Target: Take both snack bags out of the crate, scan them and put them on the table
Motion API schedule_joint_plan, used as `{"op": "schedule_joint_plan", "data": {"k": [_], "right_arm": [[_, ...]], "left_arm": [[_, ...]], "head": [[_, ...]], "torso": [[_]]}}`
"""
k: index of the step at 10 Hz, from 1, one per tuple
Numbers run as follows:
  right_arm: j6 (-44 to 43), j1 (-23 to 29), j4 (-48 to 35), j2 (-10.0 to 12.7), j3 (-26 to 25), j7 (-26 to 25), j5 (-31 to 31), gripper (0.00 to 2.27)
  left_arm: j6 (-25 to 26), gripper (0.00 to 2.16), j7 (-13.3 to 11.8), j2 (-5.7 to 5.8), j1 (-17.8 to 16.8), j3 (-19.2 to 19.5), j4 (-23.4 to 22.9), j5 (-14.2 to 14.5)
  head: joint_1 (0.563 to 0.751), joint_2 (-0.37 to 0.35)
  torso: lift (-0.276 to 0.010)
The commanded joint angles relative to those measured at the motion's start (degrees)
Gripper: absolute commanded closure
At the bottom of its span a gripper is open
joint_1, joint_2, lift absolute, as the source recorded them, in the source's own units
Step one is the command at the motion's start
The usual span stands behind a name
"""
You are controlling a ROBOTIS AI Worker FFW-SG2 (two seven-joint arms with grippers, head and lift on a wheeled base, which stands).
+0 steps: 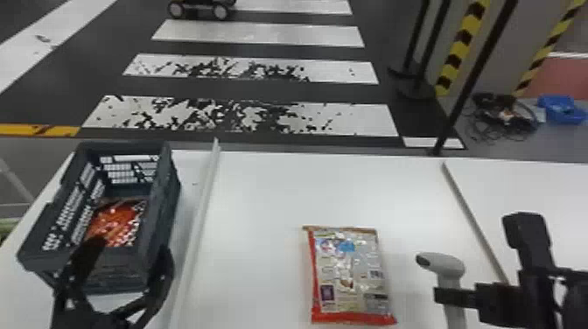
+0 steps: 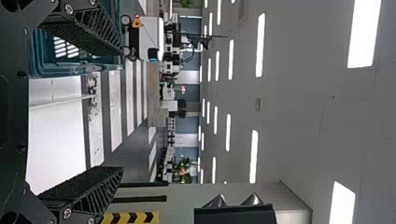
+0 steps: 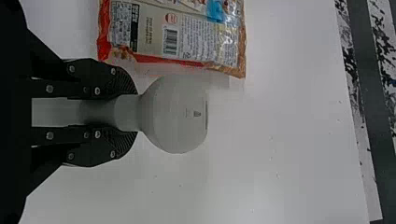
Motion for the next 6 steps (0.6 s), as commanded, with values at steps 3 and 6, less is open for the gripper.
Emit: {"op": "schedule_joint_plan", "data": {"k": [3,6], "right_arm": [[0.5,-2.0,7.8,-0.6,-2.0,-1.5,0.8,2.25],[0.5,-7.1,14.0,-1.8,-1.7,-2.5,1.5,2.25]], "left_arm": [[0.0,0.12,0.0,-0.09,0.0,0.1,0.2,0.0],[0.0,0.12,0.0,-0.18,0.0,0.1,0.1,-0.1]], "head": [[0.695,-0.104],[0.695,-0.136]], "torso": [[-0.091],[-0.091]]}}
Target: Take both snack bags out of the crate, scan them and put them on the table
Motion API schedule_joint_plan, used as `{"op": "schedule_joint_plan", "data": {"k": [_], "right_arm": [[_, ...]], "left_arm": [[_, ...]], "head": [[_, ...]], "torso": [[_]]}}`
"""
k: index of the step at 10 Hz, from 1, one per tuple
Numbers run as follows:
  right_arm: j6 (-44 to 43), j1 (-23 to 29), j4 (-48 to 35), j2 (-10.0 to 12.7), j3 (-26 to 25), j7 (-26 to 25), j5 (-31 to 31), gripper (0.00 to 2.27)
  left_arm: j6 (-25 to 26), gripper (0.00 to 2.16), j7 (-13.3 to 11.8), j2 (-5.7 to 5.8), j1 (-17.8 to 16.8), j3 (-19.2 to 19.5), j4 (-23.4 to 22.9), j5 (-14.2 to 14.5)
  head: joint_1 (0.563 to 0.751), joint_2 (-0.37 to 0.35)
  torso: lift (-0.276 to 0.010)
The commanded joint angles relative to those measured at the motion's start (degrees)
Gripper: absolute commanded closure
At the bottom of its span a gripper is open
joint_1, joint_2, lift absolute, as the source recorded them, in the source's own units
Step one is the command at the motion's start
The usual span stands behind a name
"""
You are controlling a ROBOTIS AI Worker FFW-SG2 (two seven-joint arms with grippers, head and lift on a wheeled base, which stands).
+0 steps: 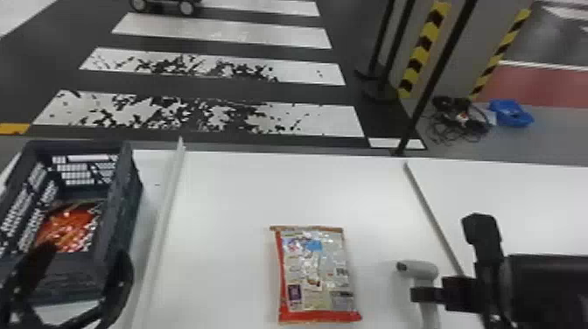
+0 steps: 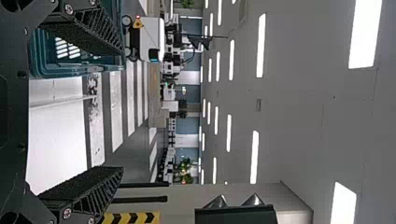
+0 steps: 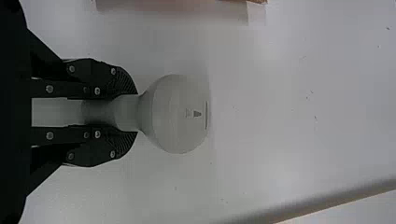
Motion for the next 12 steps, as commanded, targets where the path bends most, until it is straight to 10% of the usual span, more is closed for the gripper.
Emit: {"op": "schedule_joint_plan", "data": {"k": [1,5,6,7,12], "right_arm": [[0.5,-2.5,2.4,-0.6,0.4,0.0,0.7,2.25],[0.5,-5.4,6.1,-1.2,1.7,-0.2,1.6,2.22],[0.5,-5.4,6.1,-1.1,1.7,-1.3,1.1,1.45],[0.5,-5.4,5.8,-1.1,1.8,-1.7,1.0,0.20],[0.5,-5.2,1.4,-0.9,0.4,-2.6,0.8,0.04]], "left_arm": [[0.0,0.12,0.0,0.02,0.1,0.1,0.0,0.1],[0.0,0.12,0.0,0.02,0.1,0.2,0.0,0.1],[0.0,0.12,0.0,0.02,0.1,0.2,0.0,0.1],[0.0,0.12,0.0,0.02,0.1,0.2,0.0,0.1],[-0.2,0.12,0.0,0.02,0.2,0.2,0.0,0.1]], "head": [[0.695,-0.145],[0.695,-0.157],[0.695,-0.156],[0.695,-0.157],[0.695,-0.160]], "torso": [[-0.091],[-0.091],[-0.091],[-0.091],[-0.091]]}}
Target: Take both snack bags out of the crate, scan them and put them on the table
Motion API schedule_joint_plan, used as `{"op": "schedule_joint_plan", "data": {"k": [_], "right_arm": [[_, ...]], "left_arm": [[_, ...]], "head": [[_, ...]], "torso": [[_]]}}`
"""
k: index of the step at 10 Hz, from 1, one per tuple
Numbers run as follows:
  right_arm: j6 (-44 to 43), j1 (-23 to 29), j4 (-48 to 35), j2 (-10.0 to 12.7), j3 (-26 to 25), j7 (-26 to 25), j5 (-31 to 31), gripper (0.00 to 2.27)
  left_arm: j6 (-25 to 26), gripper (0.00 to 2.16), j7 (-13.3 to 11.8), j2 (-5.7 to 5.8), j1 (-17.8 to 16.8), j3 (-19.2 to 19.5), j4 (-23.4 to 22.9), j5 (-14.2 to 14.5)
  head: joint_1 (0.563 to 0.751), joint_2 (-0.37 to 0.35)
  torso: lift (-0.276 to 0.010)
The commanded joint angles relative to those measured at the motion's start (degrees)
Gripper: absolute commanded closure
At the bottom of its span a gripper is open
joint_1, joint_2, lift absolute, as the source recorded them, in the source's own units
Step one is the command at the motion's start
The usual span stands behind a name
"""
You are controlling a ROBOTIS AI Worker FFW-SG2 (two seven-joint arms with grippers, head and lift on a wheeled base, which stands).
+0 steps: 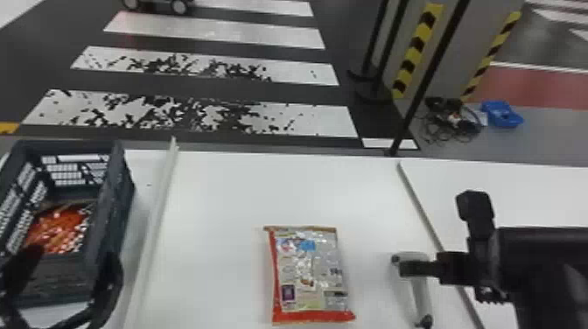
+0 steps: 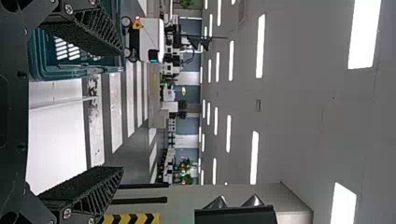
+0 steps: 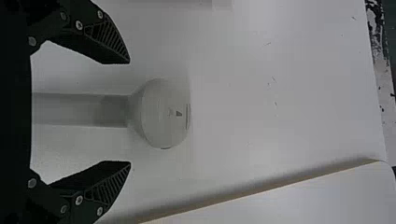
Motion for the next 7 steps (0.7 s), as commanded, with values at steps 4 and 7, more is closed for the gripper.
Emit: {"op": "schedule_joint_plan", "data": {"k": [4,7], "right_arm": [[0.5,0.6,-12.7,2.1,-5.6,-0.2,-2.6,0.04],[0.5,0.0,-18.2,5.8,-6.9,-7.1,-11.3,0.05]], "left_arm": [[0.0,0.12,0.0,0.01,0.1,0.0,-0.1,0.1],[0.0,0.12,0.0,0.01,0.1,0.0,-0.3,0.1]], "head": [[0.695,-0.171],[0.695,-0.159]], "torso": [[-0.091],[-0.091]]}}
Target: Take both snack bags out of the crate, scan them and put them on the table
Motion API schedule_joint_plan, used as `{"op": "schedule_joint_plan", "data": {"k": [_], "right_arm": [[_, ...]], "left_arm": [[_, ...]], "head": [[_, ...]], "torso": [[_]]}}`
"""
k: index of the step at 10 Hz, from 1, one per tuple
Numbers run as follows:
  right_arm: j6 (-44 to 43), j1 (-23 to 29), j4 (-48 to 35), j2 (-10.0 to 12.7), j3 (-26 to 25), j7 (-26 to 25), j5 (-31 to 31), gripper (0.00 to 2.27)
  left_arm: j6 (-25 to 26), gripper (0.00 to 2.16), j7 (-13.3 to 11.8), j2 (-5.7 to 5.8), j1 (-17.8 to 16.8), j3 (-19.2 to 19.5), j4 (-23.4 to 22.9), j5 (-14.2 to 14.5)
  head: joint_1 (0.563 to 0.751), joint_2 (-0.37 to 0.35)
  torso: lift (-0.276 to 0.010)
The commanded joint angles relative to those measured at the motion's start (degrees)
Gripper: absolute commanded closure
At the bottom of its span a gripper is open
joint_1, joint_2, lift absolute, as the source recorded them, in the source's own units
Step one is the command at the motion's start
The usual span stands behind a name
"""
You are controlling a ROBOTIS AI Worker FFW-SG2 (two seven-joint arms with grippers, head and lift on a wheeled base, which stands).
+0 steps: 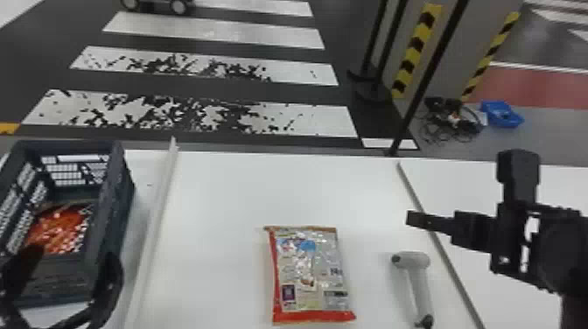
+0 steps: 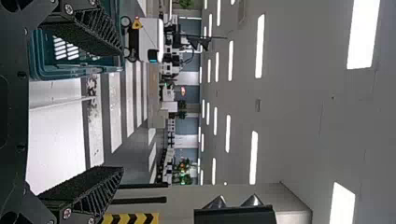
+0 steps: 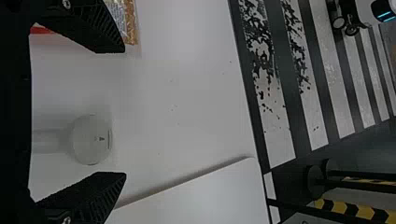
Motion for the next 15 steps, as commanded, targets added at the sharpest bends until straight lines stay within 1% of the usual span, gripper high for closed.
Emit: {"op": "schedule_joint_plan", "data": {"k": [1,2,4,6,9,12,15], "right_arm": [[0.5,-1.6,-0.2,1.7,1.5,-2.5,-3.1,0.05],[0.5,-1.7,-0.2,3.1,2.2,-4.2,-5.5,0.06],[0.5,-0.3,-0.2,5.4,4.0,-6.0,-9.0,0.06],[0.5,1.2,-0.2,5.5,6.0,-6.1,-11.4,0.06],[0.5,2.9,-0.2,5.5,8.4,-5.5,-11.0,0.06],[0.5,7.0,-0.2,5.5,9.6,-4.5,-11.1,0.05],[0.5,9.8,0.0,5.5,10.3,-3.8,-11.2,0.07]], "left_arm": [[0.0,0.12,0.0,0.00,0.2,0.0,-0.2,0.0],[0.0,0.12,0.0,0.09,0.3,0.0,-0.3,0.0],[-0.2,0.12,0.0,0.18,0.7,0.3,-0.3,0.0],[-0.2,0.12,0.0,0.09,0.6,0.3,-0.3,0.0],[-0.2,0.12,0.0,0.18,0.5,0.3,0.0,0.0],[-0.2,0.12,0.0,0.09,0.2,0.3,0.6,0.0],[-0.2,0.12,0.0,0.09,-0.1,0.2,1.1,0.0]], "head": [[0.695,-0.140],[0.695,-0.119],[0.695,-0.054],[0.695,-0.007],[0.695,0.052],[0.695,0.075],[0.695,0.098]], "torso": [[-0.091],[-0.091],[-0.091],[-0.091],[-0.091],[-0.091],[-0.091]]}}
